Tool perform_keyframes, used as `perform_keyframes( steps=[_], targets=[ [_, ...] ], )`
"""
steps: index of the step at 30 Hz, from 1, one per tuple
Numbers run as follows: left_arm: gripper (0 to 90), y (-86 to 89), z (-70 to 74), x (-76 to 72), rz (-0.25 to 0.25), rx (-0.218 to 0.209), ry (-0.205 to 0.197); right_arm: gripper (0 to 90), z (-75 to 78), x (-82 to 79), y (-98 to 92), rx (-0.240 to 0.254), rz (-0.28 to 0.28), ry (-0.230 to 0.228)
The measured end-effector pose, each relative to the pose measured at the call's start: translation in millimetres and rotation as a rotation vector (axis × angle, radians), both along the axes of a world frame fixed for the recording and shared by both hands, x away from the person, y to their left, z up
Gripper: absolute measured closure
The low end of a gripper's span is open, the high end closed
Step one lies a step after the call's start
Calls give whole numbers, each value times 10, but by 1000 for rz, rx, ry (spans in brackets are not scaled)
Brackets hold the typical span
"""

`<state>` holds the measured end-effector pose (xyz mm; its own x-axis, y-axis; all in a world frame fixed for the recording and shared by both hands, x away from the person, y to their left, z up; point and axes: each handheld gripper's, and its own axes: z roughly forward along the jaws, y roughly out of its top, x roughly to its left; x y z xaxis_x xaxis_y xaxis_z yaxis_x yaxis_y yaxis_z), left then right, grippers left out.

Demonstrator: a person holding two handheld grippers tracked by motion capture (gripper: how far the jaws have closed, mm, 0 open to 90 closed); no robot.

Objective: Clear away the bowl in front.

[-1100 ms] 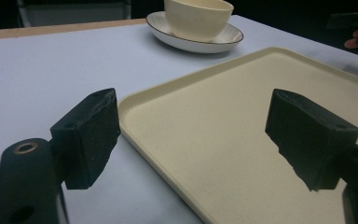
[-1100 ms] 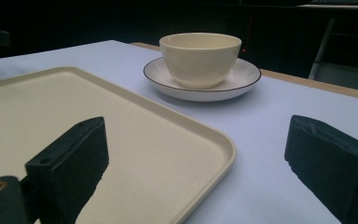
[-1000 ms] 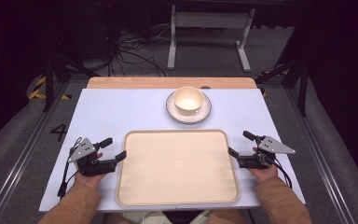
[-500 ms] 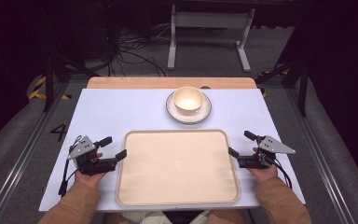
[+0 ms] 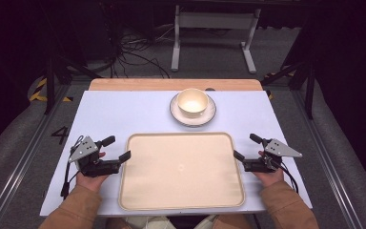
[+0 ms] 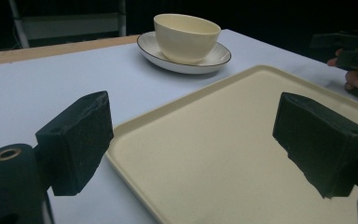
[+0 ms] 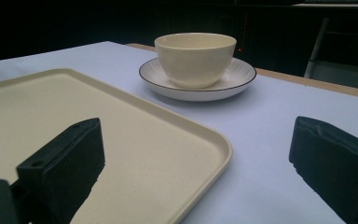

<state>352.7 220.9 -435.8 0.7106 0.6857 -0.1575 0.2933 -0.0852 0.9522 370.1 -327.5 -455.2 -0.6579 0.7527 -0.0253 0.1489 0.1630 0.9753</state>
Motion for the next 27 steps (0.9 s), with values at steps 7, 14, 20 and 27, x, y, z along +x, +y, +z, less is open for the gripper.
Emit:
perform_keyframes(
  steps=[7, 14, 20, 27],
  targets=[
    [128, -19, 91, -22, -11, -17, -13, 36, 0, 0, -4, 5, -4, 3],
    [121, -19, 211, 19, -18, -24, -33, 40, 0, 8, -5, 7, -4, 7],
    [119, -7, 339, 40, -18, -40, -63, 42, 0, 8, -4, 5, -4, 8],
    [125, -98, 407, 94, -53, -29, -65, 43, 0, 11, -2, 4, -2, 8]
  ],
)
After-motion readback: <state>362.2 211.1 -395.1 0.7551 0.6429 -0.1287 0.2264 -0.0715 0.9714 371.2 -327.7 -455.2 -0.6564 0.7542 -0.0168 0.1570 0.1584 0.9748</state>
